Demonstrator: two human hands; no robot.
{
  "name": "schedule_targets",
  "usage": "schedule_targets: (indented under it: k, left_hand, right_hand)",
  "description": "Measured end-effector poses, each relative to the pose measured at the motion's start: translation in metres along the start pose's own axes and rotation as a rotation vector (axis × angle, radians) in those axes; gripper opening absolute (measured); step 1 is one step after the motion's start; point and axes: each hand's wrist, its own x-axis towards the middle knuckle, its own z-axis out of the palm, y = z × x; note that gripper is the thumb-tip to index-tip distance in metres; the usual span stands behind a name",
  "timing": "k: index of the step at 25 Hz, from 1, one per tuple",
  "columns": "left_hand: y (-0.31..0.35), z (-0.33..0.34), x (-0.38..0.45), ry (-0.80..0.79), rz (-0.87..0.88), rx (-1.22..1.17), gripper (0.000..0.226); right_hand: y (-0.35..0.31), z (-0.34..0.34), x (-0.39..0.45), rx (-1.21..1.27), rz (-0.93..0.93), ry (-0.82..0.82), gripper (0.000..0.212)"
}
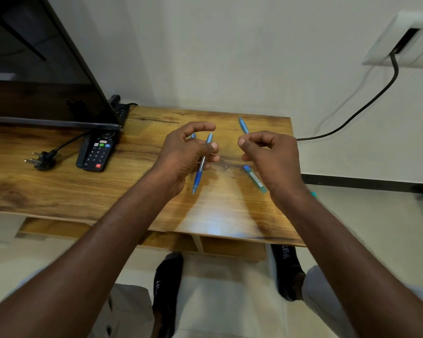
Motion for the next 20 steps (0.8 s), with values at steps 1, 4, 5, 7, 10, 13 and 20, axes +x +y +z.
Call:
schedule_targets:
  k: [1,4,5,7,10,13,20]
  left_hand:
    - [0.0,-0.003,0.0,0.027,-0.009,-0.005,0.038]
    - [0.002,-0.011,-0.001,0.063,-0.016,-0.027,0.034]
    - [0.003,-0.013,-0.001,0.067,-0.012,-0.03,0.033]
    - [0.005,-0.015,0.0,0.073,-0.004,-0.029,0.03]
    - [0.007,-0.016,0.0,0.074,-0.001,-0.024,0.03]
    - [0.008,-0.015,0.005,0.074,-0.016,-0.055,0.037]
    - [-0.004,-0.011,0.009,0.045,-0.054,-0.058,0.029]
  right_hand:
    - [0.004,0.002,0.001,-0.11,-0.021,0.008,0.003]
    - [0.01,0.009,0.0,-0.469,-0.129,0.03,0.007]
    - [0.013,0.013,-0.001,-0.533,-0.176,0.02,0.01]
    - [0.018,0.02,-0.005,-0.616,-0.251,-0.017,0.014]
    - [0.018,0.028,-0.01,-0.747,-0.32,-0.094,0.02]
    - [0.014,0.04,-0.003,-1.008,-0.392,-0.196,0.027]
    - [0.018,0.042,0.029,-1.062,-0.332,-0.284,0.022]
